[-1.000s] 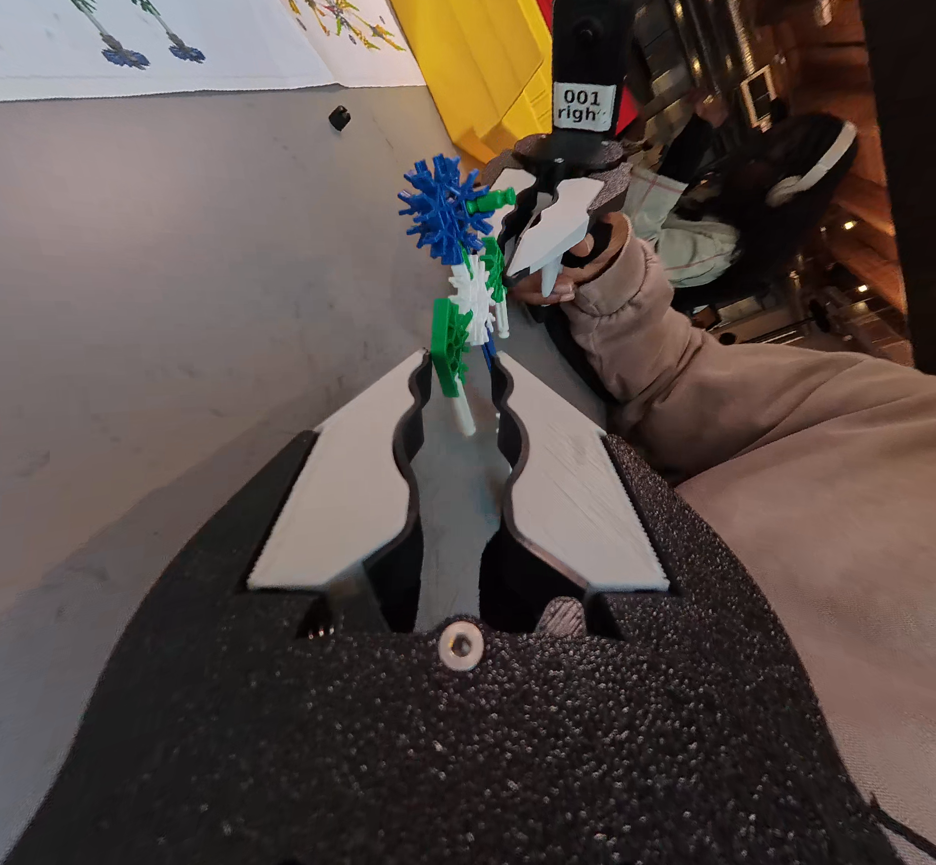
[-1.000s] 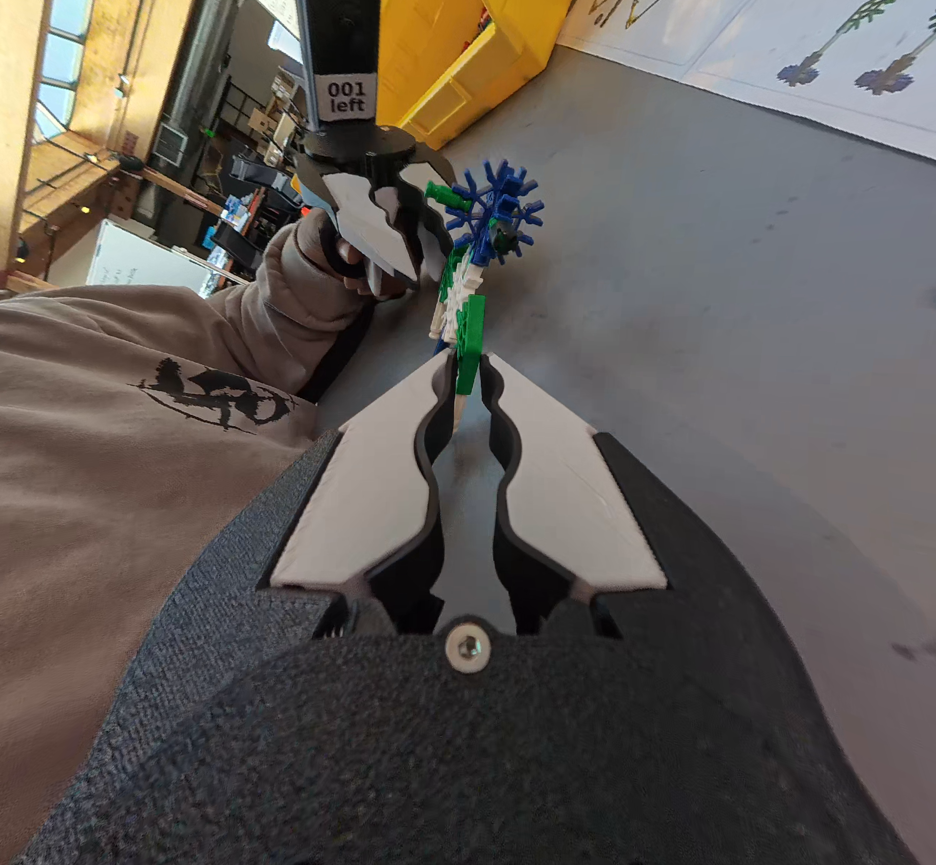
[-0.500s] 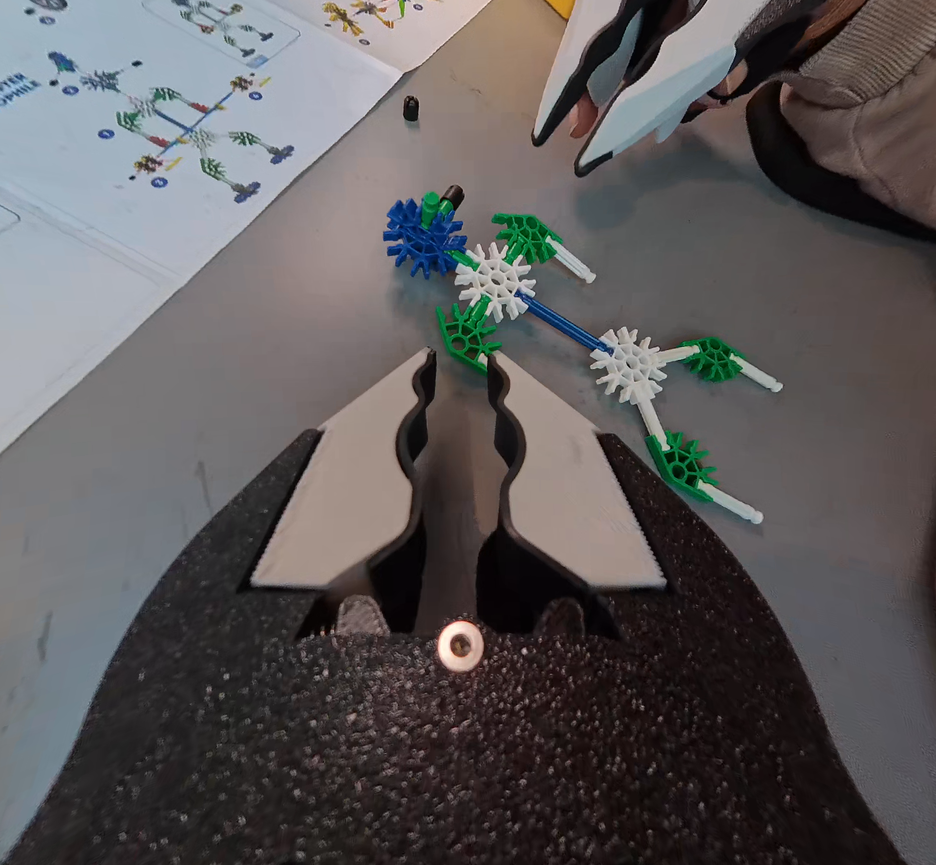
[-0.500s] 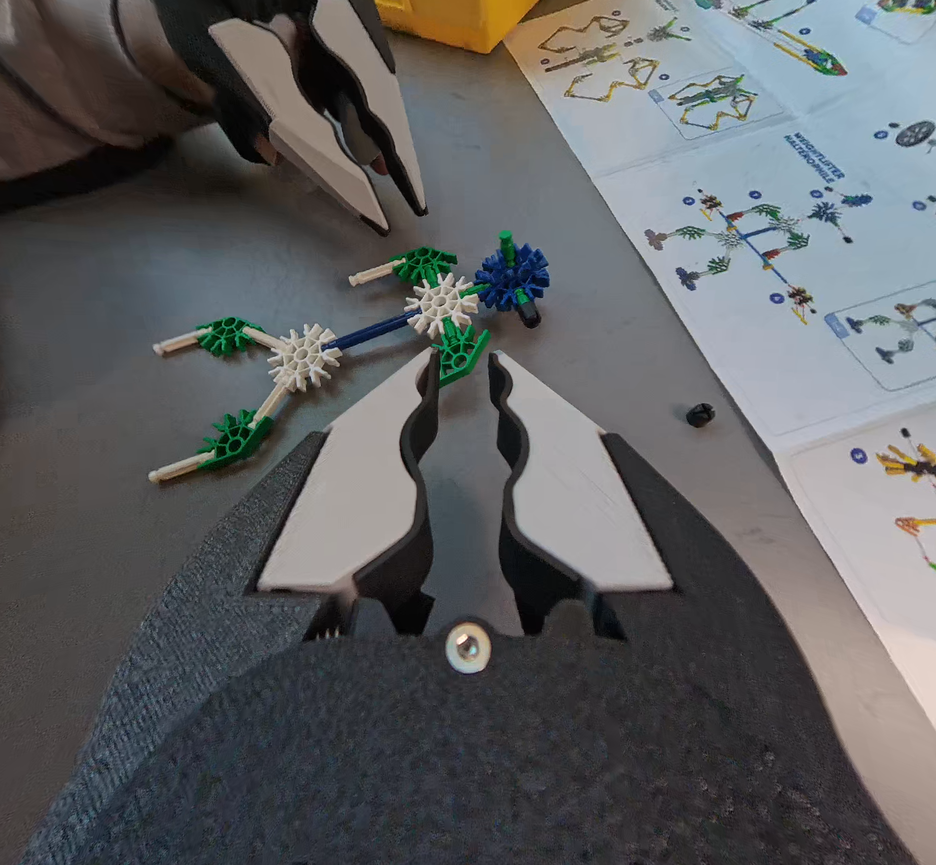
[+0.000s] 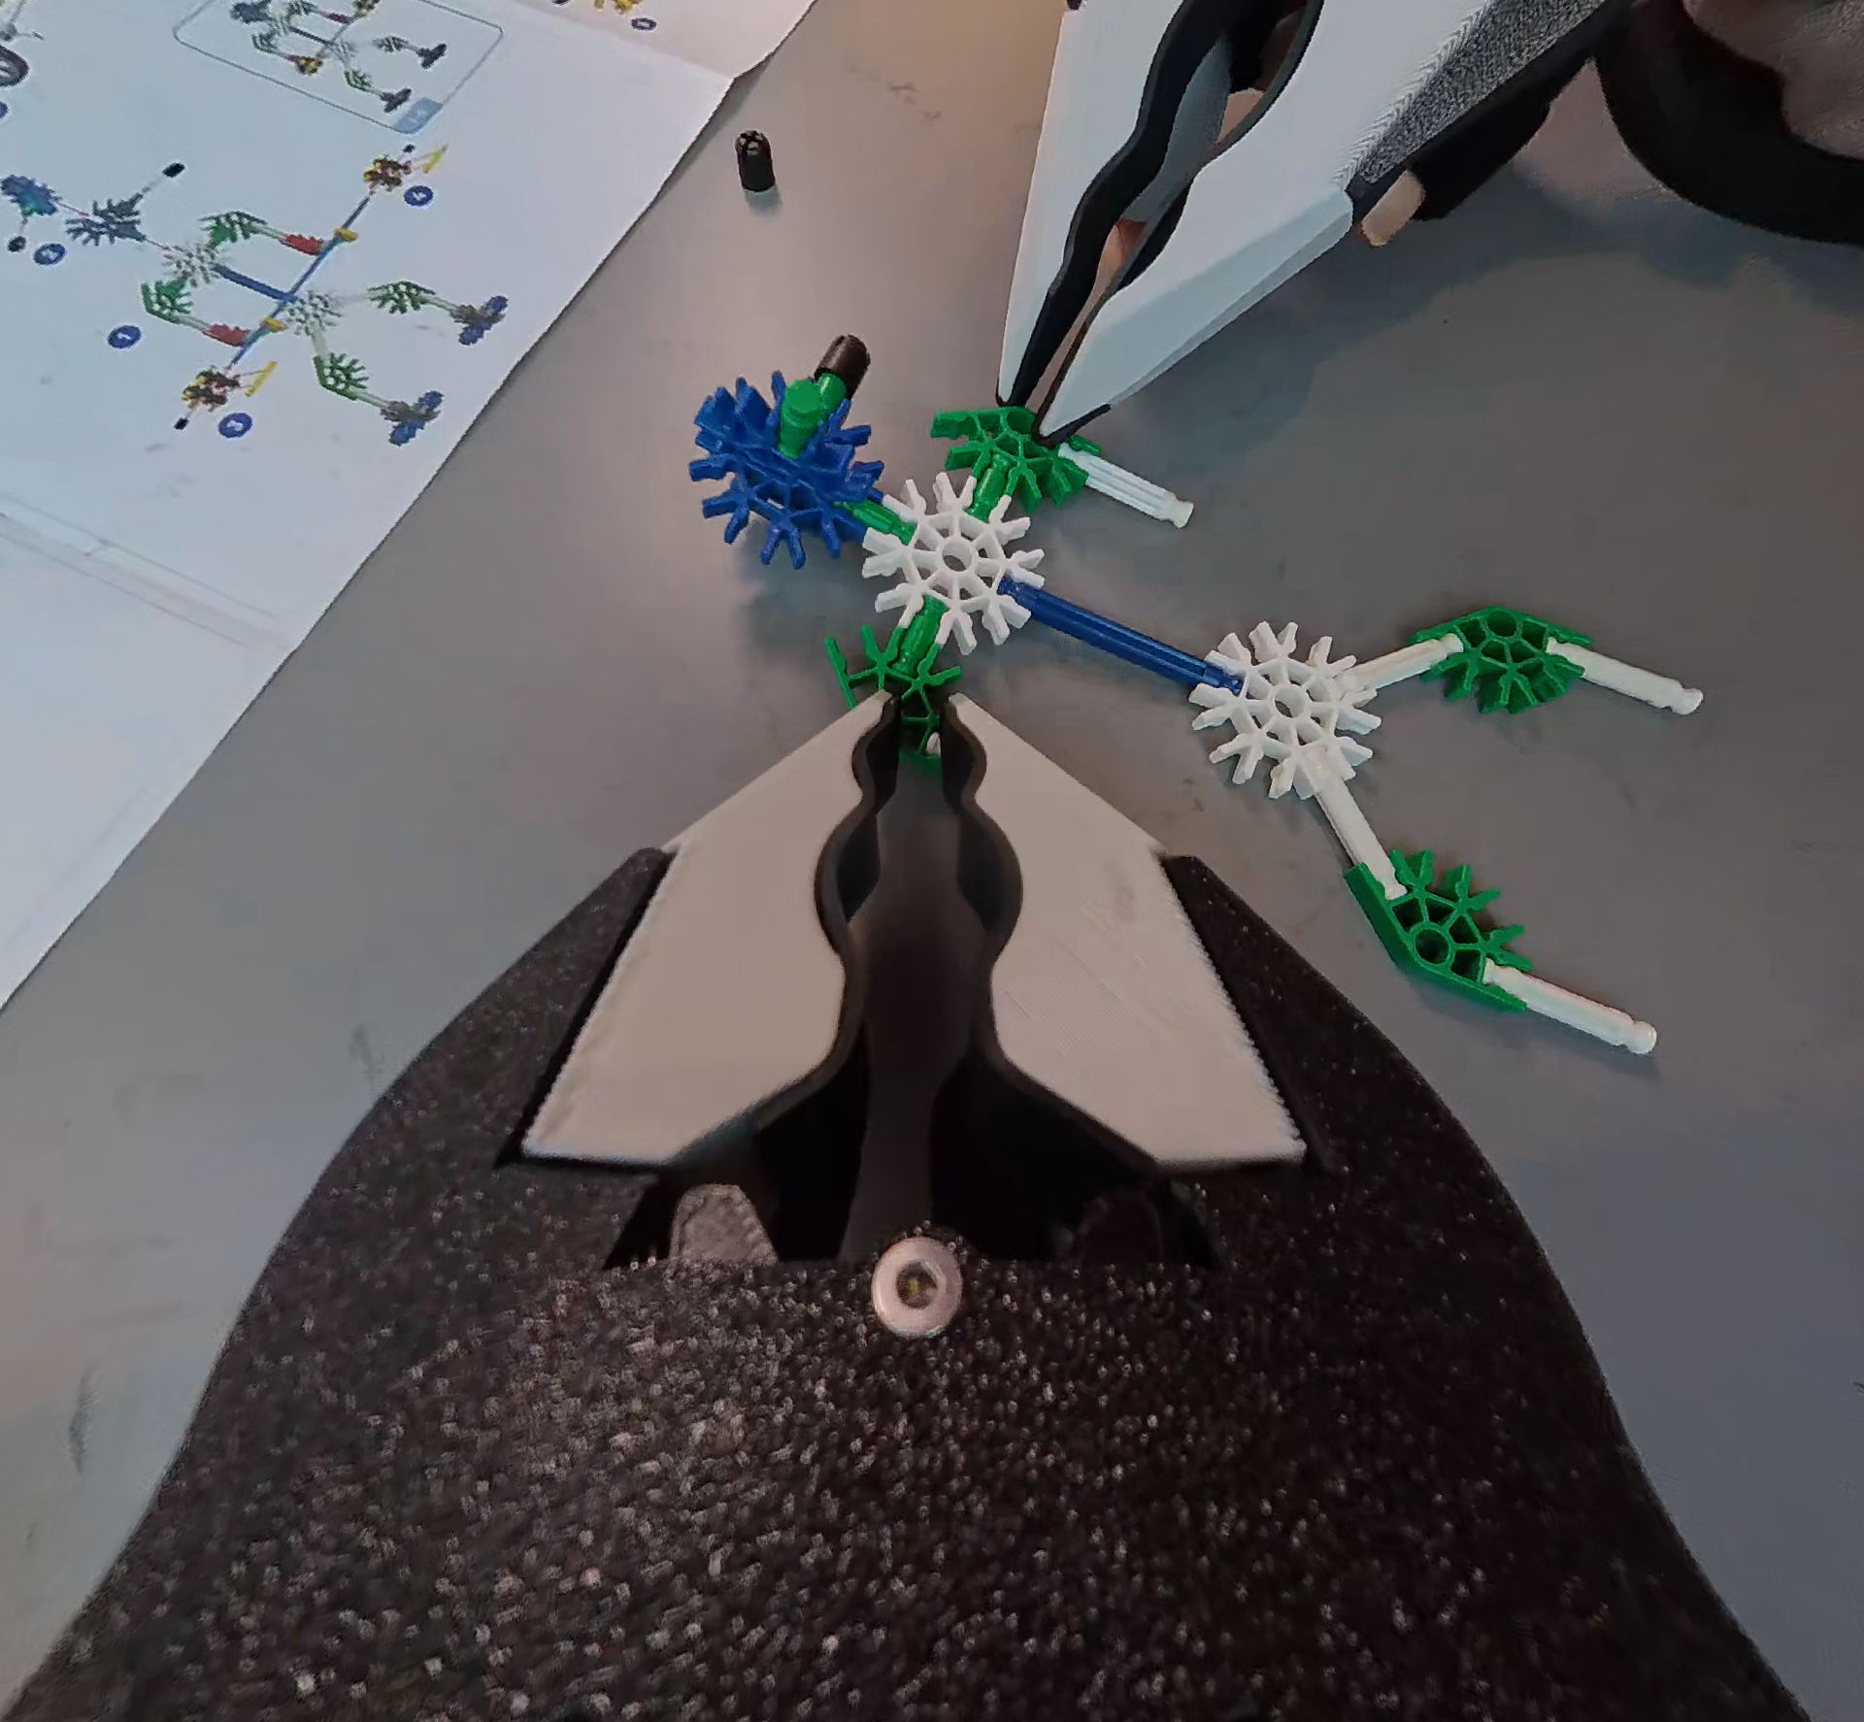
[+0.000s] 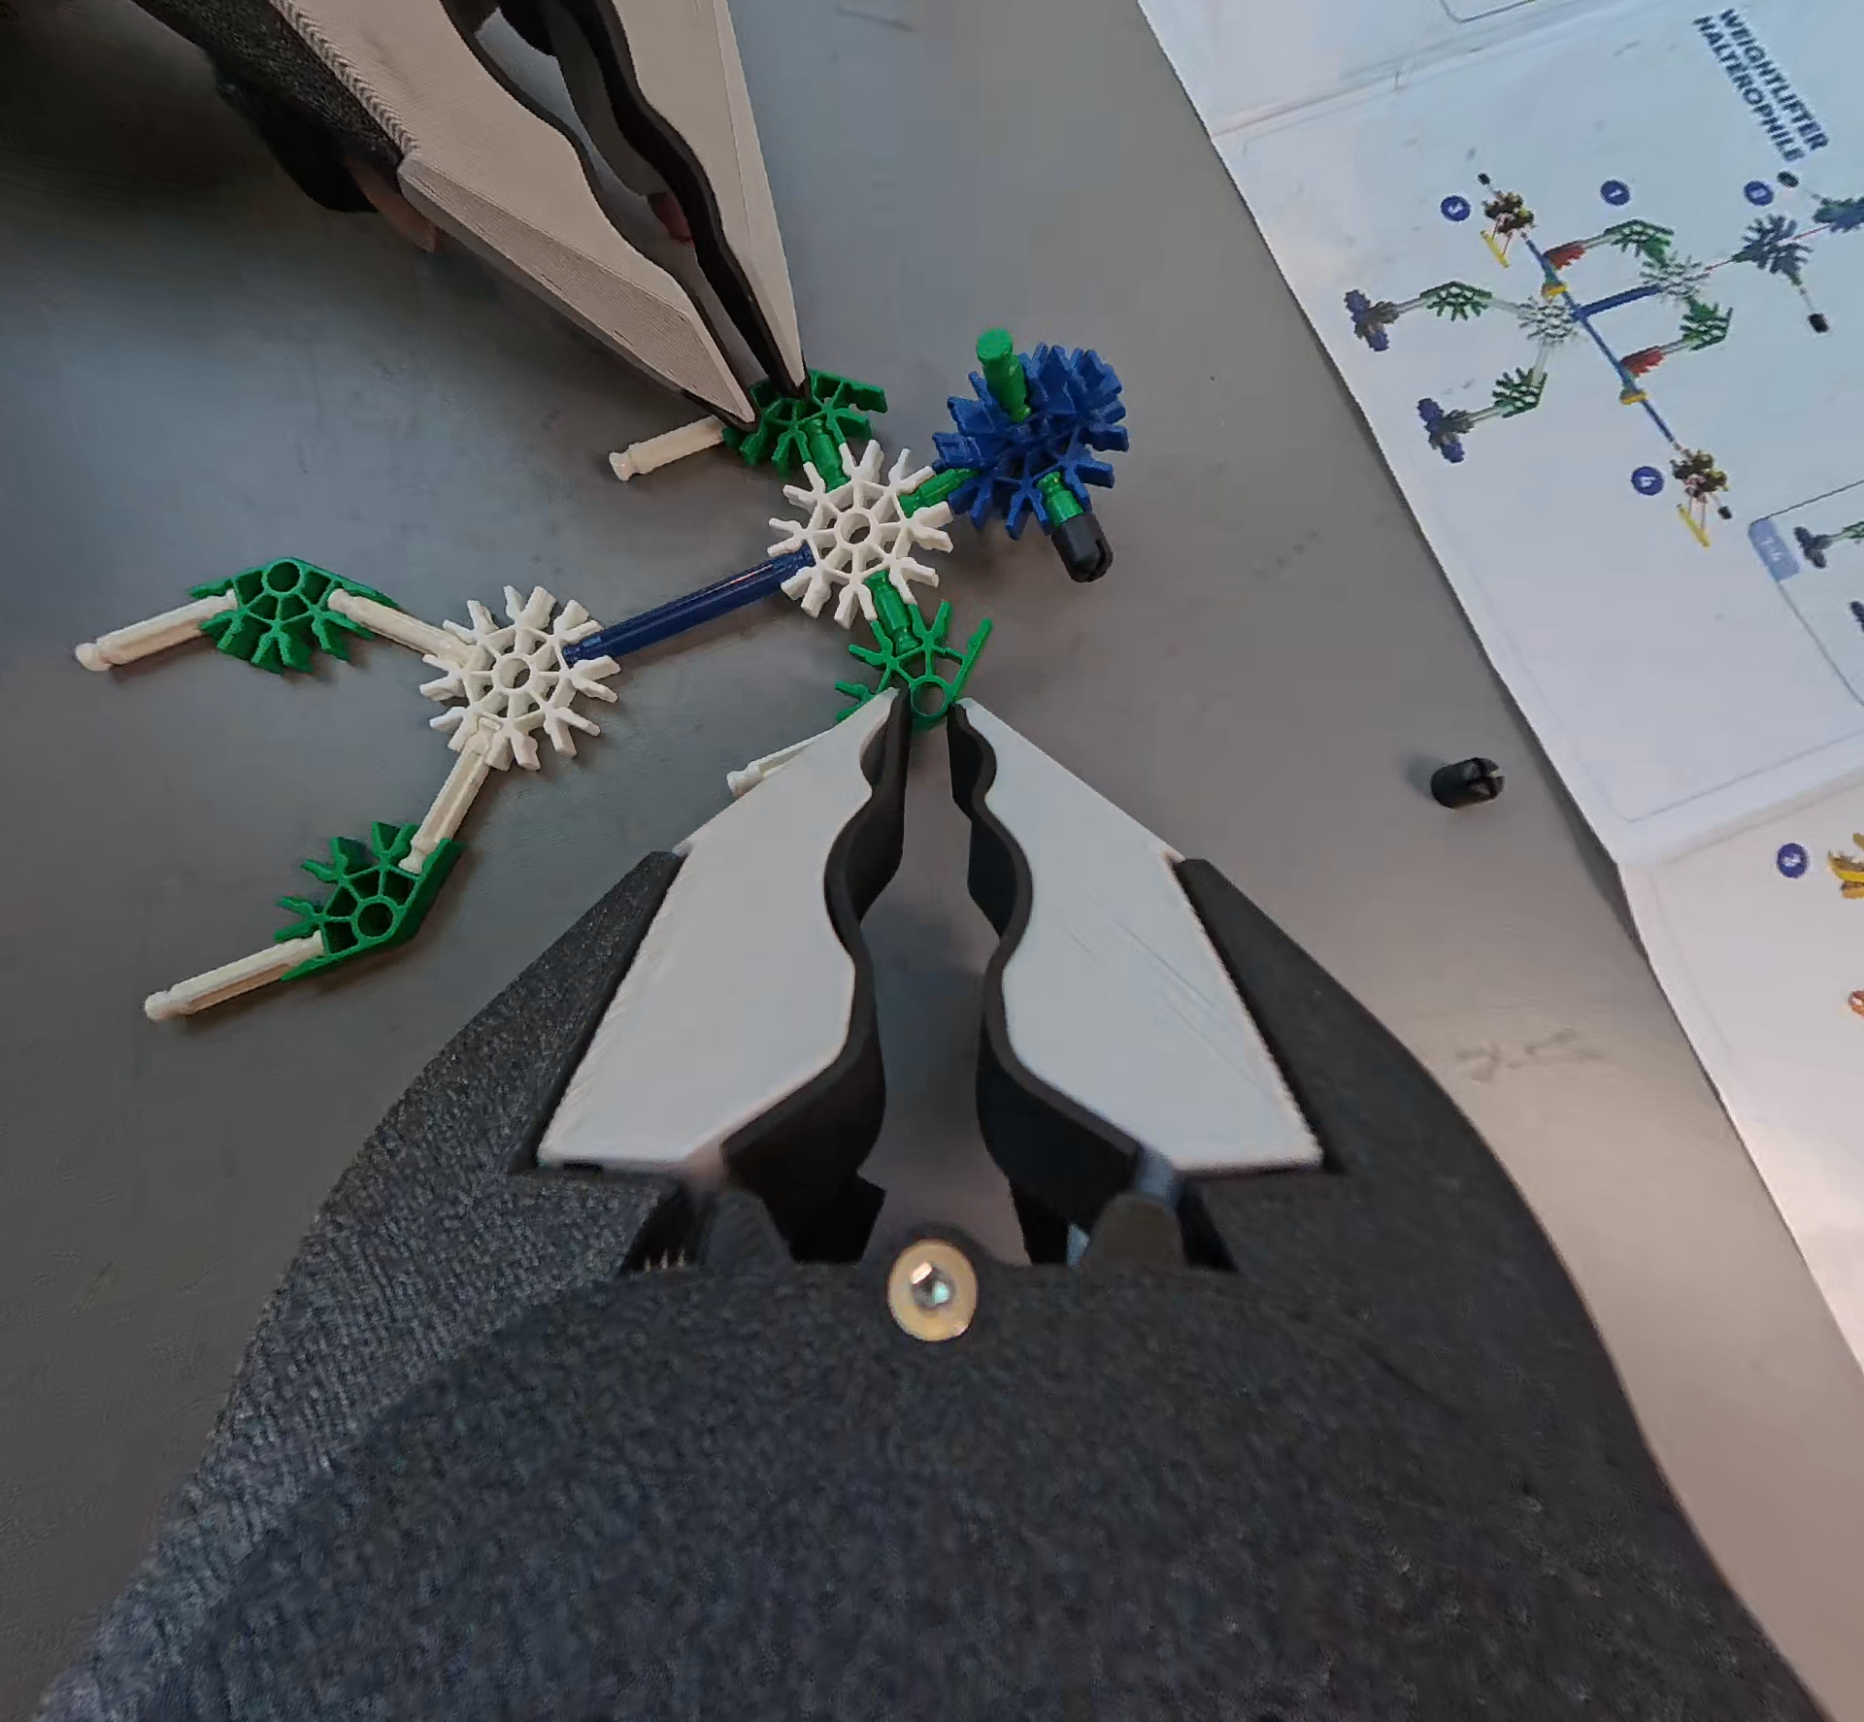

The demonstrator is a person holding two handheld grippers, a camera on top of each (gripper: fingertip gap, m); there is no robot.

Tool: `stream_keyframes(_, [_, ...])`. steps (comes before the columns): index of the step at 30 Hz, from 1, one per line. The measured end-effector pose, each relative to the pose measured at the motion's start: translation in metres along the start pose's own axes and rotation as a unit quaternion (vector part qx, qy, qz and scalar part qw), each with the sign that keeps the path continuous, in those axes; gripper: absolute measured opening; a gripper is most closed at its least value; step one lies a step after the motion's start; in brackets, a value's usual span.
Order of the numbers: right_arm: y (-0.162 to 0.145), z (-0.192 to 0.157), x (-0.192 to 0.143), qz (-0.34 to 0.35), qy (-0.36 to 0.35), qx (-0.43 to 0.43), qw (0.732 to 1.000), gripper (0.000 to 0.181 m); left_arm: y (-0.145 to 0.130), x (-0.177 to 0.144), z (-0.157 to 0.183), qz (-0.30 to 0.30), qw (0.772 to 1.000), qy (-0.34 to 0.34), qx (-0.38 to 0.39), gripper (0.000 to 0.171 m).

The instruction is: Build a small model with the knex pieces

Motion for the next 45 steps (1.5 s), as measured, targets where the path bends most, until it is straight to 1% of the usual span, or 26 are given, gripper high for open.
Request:
stream_keyframes(2, [-0.001, 0.0, 0.001, -0.02, -0.007, -0.002, 1.0, 0.005, 0.001, 0.0, 0.0, -0.001, 1.0, 0.0, -0.001, 0.006])
stream_keyframes(5, [-0.001, 0.0, 0.001, -0.023, -0.014, -0.005, 1.0, 0.005, 0.003, -0.001, -0.001, 0.003, 1.0, 0.007, 0.0, 0.006])
stream_keyframes(7, [0.003, 0.0, -0.003, -0.007, -0.021, -0.008, 1.0, 0.006, 0.006, -0.004, -0.001, 0.008, 1.0, 0.013, 0.001, 0.006])
stream_keyframes(10, [0.01, -0.001, -0.012, 0.011, -0.028, -0.019, 0.999, 0.012, 0.013, -0.011, -0.005, 0.031, 0.999, 0.022, -0.008, 0.006])
stream_keyframes(12, [0.016, -0.004, -0.015, 0.029, -0.025, -0.02, 0.999, 0.012, 0.016, -0.014, -0.009, 0.046, 0.998, 0.032, -0.015, 0.007])
stream_keyframes(14, [0.02, -0.004, -0.015, 0.042, -0.027, -0.022, 0.999, 0.013, 0.015, -0.014, -0.013, 0.048, 0.998, 0.038, -0.025, 0.009])
stream_keyframes(17, [0.014, -0.002, -0.01, 0.029, -0.026, -0.018, 0.999, 0.022, 0.01, -0.008, -0.012, 0.042, 0.997, 0.012, -0.064, 0.021])
stream_keyframes(19, [0.009, 0.0, -0.008, 0.024, -0.019, -0.008, 0.999, 0.027, 0.01, -0.007, -0.009, 0.043, 0.995, -0.013, -0.093, 0.025])
stream_keyframes(21, [0.007, -0.001, -0.008, 0.025, -0.008, 0.001, 1.0, 0.03, 0.01, -0.008, -0.008, 0.049, 0.993, -0.022, -0.108, 0.026])
stream_keyframes(25, [0.002, 0.0, -0.007, 0.017, -0.003, -0.002, 1.0, 0.03, 0.0, -0.005, -0.003, 0.01, 0.997, -0.017, -0.069, 0.025])
stream_keyframes(30, [0.001, -0.001, -0.009, 0.026, -0.009, -0.035, 0.999, 0.029, -0.004, -0.01, 0.002, 0.004, 0.999, -0.013, -0.029, 0.026])
stream_keyframes(34, [0.002, -0.002, -0.011, 0.038, -0.007, -0.043, 0.998, 0.028, -0.004, -0.012, -0.001, 0.01, 0.999, -0.011, -0.031, 0.025])
stream_keyframes(37, [0.011, 0.0, -0.017, 0.075, -0.005, -0.038, 0.996, 0.028, 0.002, -0.019, -0.005, 0.036, 0.998, -0.007, -0.044, 0.023])
stream_keyframes(39, [0.02, 0.002, -0.023, 0.112, -0.008, -0.036, 0.993, 0.029, 0.013, -0.028, -0.006, 0.081, 0.995, -0.012, -0.057, 0.023])
stream_keyframes(41, [0.029, 0.004, -0.029, 0.153, -0.007, -0.034, 0.988, 0.031, 0.024, -0.038, -0.012, 0.127, 0.99, 0.001, -0.063, 0.024])
stream_keyframes(44, [0.039, 0.007, -0.037, 0.201, -0.013, -0.031, 0.979, 0.039, 0.034, -0.052, -0.025, 0.187, 0.979, 0.042, -0.071, 0.042])
stream_keyframes(45, [0.042, 0.008, -0.038, 0.215, -0.016, -0.032, 0.976, 0.039, 0.037, -0.057, -0.03, 0.207, 0.974, 0.053, -0.076, 0.045])
Point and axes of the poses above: each gripper's, where its closed fingertips meet, x out along the fingers, y out of its top, z = x × y across the jaws, the point moved 2 cm from there along -x, back along the fingers, and after that the axes turned 11 degrees about x, right-handed, at the moved point
